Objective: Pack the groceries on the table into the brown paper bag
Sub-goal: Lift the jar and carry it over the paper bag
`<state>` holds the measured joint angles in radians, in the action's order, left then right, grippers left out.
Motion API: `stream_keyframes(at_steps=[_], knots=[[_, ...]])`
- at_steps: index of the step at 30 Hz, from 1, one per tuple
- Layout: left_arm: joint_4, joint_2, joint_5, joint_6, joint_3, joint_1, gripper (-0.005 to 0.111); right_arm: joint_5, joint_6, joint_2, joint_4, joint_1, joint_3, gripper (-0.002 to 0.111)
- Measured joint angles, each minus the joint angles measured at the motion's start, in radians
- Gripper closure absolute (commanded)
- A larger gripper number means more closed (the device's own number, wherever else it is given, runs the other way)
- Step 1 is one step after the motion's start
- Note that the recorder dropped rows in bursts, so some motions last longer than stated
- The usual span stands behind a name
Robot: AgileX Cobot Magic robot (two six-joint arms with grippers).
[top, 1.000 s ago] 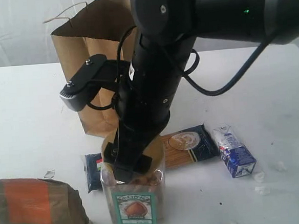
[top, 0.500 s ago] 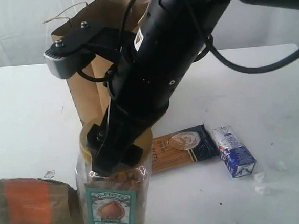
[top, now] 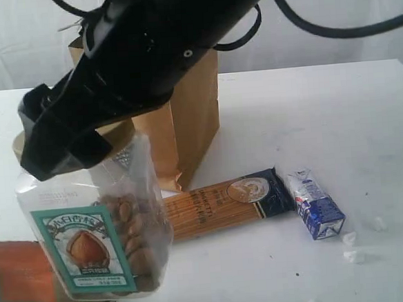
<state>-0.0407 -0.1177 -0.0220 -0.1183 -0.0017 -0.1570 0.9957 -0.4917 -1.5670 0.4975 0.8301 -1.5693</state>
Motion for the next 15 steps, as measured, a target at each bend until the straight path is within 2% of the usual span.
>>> stream_keyframes(at_steps=[7, 15], knots=[[0.0, 0.0, 0.0, 0.0, 0.0, 0.0, 0.107, -0.076, 0.0, 0.0, 0.009, 0.0, -0.045, 0.054], [0.0, 0.0, 0.0, 0.0, 0.0, 0.0, 0.107, -0.317, 0.0, 0.002, 0.029, 0.0, -0.084, 0.054]])
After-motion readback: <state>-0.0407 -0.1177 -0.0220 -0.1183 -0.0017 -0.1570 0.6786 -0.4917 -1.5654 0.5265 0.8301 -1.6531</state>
